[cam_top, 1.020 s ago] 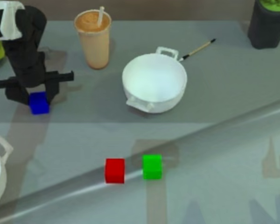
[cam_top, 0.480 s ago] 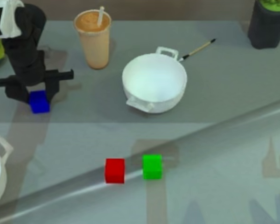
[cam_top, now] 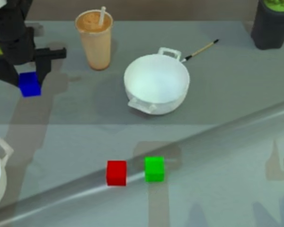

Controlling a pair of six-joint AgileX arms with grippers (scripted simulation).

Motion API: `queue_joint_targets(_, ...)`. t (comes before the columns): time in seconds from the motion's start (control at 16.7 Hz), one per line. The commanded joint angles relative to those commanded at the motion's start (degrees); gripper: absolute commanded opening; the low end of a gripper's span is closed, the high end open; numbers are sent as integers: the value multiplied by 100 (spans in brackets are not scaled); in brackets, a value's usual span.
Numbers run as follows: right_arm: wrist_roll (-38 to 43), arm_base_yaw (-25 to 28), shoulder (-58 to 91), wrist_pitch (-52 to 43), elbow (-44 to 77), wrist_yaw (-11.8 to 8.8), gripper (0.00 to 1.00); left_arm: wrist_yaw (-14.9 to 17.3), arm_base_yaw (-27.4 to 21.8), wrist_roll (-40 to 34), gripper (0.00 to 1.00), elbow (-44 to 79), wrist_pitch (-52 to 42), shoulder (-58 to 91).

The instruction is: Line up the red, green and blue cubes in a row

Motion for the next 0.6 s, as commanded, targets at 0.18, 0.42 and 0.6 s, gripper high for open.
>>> queue_joint_targets(0.18,0,0,0,0,0,0,100,-2,-31,10,0,-11,13,20)
queue_joint_targets(0.42,0,0,0,0,0,0,100,-6,-424,-376,0,218,-107,137)
queue_joint_targets(0.6,0,0,0,0,0,0,100,-19,-1340,-1135,0,597,-333,325)
